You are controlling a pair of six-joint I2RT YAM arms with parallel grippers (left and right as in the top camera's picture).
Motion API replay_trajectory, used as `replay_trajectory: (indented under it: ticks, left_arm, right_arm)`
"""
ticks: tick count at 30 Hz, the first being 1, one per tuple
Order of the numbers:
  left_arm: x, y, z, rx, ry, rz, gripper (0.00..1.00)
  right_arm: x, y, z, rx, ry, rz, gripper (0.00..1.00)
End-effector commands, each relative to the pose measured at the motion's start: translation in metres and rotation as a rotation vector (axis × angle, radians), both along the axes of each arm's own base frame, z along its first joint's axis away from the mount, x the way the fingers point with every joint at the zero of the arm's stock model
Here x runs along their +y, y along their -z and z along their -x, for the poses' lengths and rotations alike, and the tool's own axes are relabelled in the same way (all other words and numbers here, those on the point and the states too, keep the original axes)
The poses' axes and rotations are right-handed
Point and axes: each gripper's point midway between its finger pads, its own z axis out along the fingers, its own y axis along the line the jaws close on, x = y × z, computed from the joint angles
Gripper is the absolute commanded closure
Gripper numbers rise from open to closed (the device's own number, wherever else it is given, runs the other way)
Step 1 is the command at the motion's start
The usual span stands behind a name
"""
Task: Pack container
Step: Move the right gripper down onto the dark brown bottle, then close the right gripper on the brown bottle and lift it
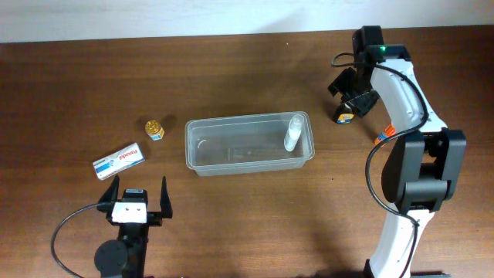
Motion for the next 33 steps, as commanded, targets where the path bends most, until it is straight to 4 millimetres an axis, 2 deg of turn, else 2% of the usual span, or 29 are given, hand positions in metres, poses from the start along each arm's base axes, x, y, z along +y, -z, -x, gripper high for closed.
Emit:
replay_trajectory:
  ticks: [1,6,14,22,33]
  left_arm:
    - [0.000,0.001,0.000,-0.001,0.002,-0.013,0.01]
    - [0.000,0.001,0.000,-0.001,0.002,-0.013,0.01]
    - [0.000,0.001,0.000,-0.001,0.002,-0.013,0.01]
    - [0.000,0.001,0.000,-0.001,0.002,-0.013,0.01]
    - [0.000,0.001,0.000,-0.001,0.002,-0.013,0.01]
  right_arm:
    - [-0.003,0.008,0.003,0.022,0.017,0.025,0.31]
    - [-0.002,0.018,0.011,0.053,0.015,0.025,0.36]
    - [-0.008,0.026,0.018,0.078,0.019,0.027,0.51]
    - [-0.018,0.025,0.016,0.074,-0.125,0.106,0.67]
    - [-0.021,0.023,0.005,0.040,-0.404,0.179,0.70]
